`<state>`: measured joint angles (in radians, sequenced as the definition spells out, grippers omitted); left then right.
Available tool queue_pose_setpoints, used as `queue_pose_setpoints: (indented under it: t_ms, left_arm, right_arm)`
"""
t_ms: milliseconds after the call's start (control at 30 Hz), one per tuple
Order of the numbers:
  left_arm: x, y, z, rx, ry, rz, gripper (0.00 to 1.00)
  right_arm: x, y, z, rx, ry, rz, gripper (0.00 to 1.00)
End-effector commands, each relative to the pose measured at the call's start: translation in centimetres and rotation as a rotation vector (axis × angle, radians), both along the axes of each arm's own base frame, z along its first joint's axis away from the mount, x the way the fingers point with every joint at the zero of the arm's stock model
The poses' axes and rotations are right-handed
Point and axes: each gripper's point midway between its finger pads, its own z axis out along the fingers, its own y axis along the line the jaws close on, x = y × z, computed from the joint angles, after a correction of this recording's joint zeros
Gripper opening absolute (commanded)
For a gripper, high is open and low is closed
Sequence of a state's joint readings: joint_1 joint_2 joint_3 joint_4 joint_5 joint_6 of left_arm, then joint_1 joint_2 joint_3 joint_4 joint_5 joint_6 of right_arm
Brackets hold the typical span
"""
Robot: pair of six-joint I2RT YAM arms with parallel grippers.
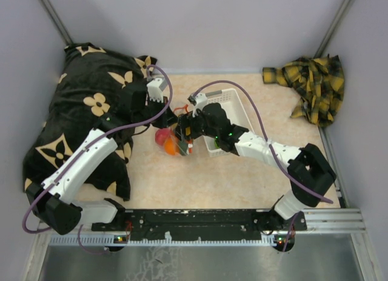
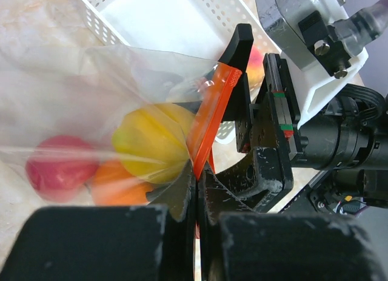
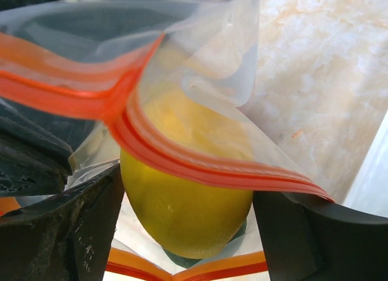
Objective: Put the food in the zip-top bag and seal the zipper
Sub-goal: Place the fake fruit in the zipper food storage bag.
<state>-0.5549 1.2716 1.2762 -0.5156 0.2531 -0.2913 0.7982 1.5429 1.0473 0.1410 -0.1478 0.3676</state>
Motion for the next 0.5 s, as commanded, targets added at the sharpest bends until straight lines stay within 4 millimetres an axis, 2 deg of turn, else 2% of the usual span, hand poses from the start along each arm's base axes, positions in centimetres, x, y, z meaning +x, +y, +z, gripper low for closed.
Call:
queue_pose_setpoints:
  t_ms: [0, 133, 467]
  left_arm:
    - [0.2, -0.5, 1.0, -0.039, -0.02, -0.011, 0.0]
    - [0.6, 0.2, 1.4, -0.05, -0.023, 0.019, 0.0]
    - [1.9, 2.1, 1.4, -0.061, -0.013, 0.098, 0.0]
  right_arm:
    - [0.8, 0.9, 3.3, 0.025, -0.115, 0.019, 0.84]
    - [0.8, 0.5, 3.9, 0.014, -0.129, 0.011, 0.89]
    - [-0.3, -1.1, 3.8, -0.062, -0.094, 0.016, 0.9]
